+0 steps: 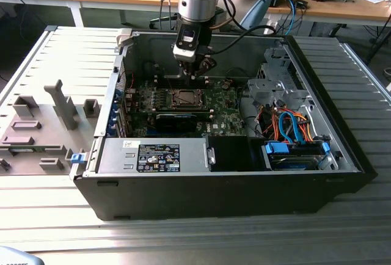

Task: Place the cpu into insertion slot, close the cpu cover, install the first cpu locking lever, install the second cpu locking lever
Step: 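Install the first cpu locking lever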

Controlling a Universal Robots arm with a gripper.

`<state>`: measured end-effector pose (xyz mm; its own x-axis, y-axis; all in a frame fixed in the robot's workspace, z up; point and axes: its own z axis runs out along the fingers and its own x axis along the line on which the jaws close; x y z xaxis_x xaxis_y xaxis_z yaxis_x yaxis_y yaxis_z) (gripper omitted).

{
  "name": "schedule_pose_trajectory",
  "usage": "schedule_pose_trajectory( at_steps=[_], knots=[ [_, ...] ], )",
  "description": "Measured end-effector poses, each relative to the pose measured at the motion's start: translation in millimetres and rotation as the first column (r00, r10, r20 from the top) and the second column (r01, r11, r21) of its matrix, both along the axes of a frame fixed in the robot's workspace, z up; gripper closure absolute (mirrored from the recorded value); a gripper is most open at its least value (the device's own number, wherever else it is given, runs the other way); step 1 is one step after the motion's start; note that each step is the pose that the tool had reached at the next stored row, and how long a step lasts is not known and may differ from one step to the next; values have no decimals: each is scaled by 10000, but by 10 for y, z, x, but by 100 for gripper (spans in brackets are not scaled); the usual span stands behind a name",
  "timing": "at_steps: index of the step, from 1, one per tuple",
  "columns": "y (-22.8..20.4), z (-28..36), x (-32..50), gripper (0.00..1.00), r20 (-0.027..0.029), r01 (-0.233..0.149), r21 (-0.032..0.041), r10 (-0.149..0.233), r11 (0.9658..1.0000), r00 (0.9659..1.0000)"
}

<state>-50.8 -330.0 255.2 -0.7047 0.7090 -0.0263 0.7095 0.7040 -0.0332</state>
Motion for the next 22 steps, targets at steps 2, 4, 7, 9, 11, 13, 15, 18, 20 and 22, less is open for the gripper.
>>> schedule_pose_trajectory(
  at_steps=[2,4,7,9,11,13,15,18,20,22],
  knots=[
    [0,0,0,89,-1,-100,0,100,9999,9999],
    [0,0,0,89,0,-248,0,248,9997,9997],
    [0,0,0,89,-1,-407,0,407,9992,9992],
    [0,0,0,89,-1,-528,0,528,9986,9986],
    [0,0,0,89,-1,-702,-1,702,9975,9975],
    [0,0,0,89,-1,-799,-1,799,9968,9968],
    [0,0,0,89,-1,-898,0,898,9960,9960],
    [0,0,0,89,-1,-1054,0,1054,9944,9944],
    [0,0,0,89,-1,-1168,-1,1168,9932,9932],
    [0,0,0,89,-1,-1252,0,1252,9921,9921]
  ],
)
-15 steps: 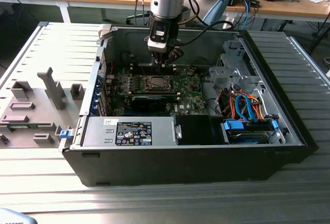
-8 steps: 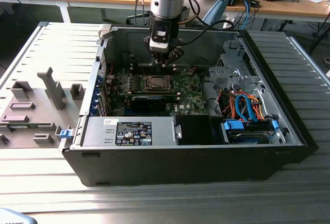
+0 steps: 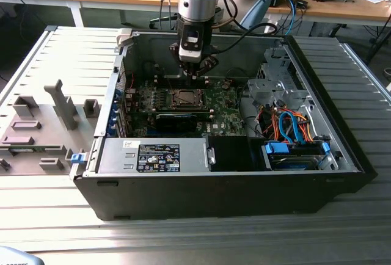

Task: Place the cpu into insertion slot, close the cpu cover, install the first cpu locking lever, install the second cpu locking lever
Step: 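Install the first cpu locking lever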

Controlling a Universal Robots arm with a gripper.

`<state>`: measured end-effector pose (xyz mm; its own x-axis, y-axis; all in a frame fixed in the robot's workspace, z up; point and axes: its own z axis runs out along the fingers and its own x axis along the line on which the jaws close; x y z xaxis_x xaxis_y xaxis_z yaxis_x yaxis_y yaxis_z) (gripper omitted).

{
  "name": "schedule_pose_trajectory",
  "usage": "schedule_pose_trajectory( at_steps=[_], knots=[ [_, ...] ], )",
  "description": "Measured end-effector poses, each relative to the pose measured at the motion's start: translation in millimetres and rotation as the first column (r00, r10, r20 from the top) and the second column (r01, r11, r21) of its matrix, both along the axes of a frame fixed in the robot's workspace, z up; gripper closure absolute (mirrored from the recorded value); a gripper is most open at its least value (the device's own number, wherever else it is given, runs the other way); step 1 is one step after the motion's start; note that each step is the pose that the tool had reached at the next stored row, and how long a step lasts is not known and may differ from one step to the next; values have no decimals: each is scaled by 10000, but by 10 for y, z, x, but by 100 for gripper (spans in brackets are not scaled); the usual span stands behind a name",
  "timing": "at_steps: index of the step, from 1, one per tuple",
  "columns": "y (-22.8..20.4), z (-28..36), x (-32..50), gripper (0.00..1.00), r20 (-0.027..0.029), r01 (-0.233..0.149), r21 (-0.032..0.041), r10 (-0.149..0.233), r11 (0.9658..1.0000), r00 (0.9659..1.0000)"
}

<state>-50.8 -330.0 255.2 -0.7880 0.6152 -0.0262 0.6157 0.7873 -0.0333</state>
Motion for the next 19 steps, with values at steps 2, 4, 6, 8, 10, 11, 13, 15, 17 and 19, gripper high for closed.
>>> schedule_pose_trajectory(
  at_steps=[2,4,6,8,10,11,13,15,17,19],
  knots=[
    [0,0,0,89,0,-75,0,75,10000,10000],
    [0,0,0,89,0,-219,0,219,9998,9998],
    [0,0,0,89,0,-387,0,387,9993,9993],
    [0,0,0,89,0,-492,0,492,9988,9988],
    [0,0,0,89,0,-568,0,568,9984,9984],
    [0,0,0,89,0,-616,0,616,9981,9981],
    [0,0,0,89,0,-738,-1,738,9973,9973],
    [-1,0,0,89,0,-868,0,868,9962,9962],
    [-1,0,0,89,0,-946,0,946,9955,9955],
    [-1,0,0,89,0,-1030,0,1030,9947,9947]
  ],
)
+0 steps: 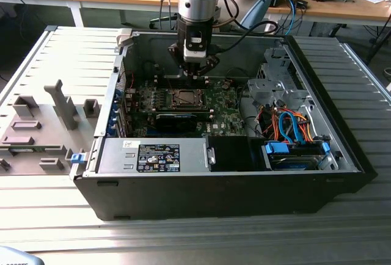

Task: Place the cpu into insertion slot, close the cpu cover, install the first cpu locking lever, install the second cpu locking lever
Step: 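Install the first cpu locking lever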

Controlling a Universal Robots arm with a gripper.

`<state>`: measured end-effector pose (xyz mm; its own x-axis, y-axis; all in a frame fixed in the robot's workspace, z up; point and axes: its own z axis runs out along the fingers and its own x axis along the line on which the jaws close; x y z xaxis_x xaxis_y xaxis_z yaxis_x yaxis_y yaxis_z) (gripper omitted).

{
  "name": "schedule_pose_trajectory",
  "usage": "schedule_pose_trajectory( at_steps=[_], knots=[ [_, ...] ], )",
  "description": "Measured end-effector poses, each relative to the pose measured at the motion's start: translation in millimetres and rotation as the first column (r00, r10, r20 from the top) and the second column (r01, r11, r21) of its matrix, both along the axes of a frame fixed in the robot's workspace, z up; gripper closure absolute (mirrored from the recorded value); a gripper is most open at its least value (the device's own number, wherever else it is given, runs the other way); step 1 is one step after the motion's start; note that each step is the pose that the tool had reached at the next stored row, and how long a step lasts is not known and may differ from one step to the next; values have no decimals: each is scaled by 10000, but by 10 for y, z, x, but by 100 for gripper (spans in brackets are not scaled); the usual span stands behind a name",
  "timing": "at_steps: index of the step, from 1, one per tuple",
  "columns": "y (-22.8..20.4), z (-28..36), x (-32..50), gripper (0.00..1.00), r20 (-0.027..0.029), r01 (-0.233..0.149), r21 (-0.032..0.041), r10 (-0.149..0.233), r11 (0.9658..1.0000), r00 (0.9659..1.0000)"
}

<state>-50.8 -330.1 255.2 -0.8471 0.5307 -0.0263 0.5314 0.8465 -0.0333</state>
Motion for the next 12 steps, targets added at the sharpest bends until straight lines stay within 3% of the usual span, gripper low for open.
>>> schedule_pose_trajectory(
  at_steps=[12],
  knots=[
    [-1,0,0,89,0,-561,0,561,9984,9984]
  ],
)
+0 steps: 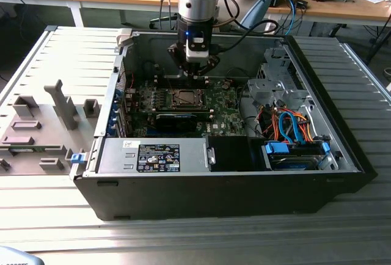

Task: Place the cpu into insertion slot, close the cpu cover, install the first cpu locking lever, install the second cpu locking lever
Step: 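Install the first cpu locking lever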

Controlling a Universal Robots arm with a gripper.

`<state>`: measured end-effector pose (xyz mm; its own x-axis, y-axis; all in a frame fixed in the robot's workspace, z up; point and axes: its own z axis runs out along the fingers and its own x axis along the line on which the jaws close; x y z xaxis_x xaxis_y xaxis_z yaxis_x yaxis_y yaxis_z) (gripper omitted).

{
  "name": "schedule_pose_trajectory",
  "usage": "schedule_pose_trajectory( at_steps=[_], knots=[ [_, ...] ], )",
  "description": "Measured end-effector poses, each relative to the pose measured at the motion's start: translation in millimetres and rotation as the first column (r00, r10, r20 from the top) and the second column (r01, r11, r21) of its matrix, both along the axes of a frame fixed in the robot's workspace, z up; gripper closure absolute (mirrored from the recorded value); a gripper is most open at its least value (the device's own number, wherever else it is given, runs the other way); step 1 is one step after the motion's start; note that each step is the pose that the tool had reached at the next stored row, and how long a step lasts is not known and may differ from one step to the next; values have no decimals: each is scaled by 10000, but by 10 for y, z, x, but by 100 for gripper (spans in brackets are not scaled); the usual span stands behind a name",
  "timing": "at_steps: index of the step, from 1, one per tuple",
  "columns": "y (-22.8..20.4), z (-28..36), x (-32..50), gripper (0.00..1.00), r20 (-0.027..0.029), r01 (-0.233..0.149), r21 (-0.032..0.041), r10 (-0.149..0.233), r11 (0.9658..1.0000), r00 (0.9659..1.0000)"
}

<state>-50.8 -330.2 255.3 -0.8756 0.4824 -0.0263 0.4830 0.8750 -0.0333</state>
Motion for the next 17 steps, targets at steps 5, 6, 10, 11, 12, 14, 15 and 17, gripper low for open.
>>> schedule_pose_trajectory(
  at_steps=[5,6,10,11,12,14,15,17],
  knots=[
    [0,0,0,89,0,-230,1,230,9997,9997],
    [0,0,0,89,0,-276,0,276,9996,9996],
    [-2,0,0,89,0,-443,0,443,9990,9990],
    [-2,0,0,89,0,-469,0,469,9989,9989],
    [-2,0,0,89,0,-518,0,518,9987,9987],
    [-2,0,0,89,0,-585,0,585,9983,9983],
    [-2,0,0,89,0,-638,0,638,9980,9980],
    [-2,0,0,89,0,-721,0,721,9974,9974]
  ],
)
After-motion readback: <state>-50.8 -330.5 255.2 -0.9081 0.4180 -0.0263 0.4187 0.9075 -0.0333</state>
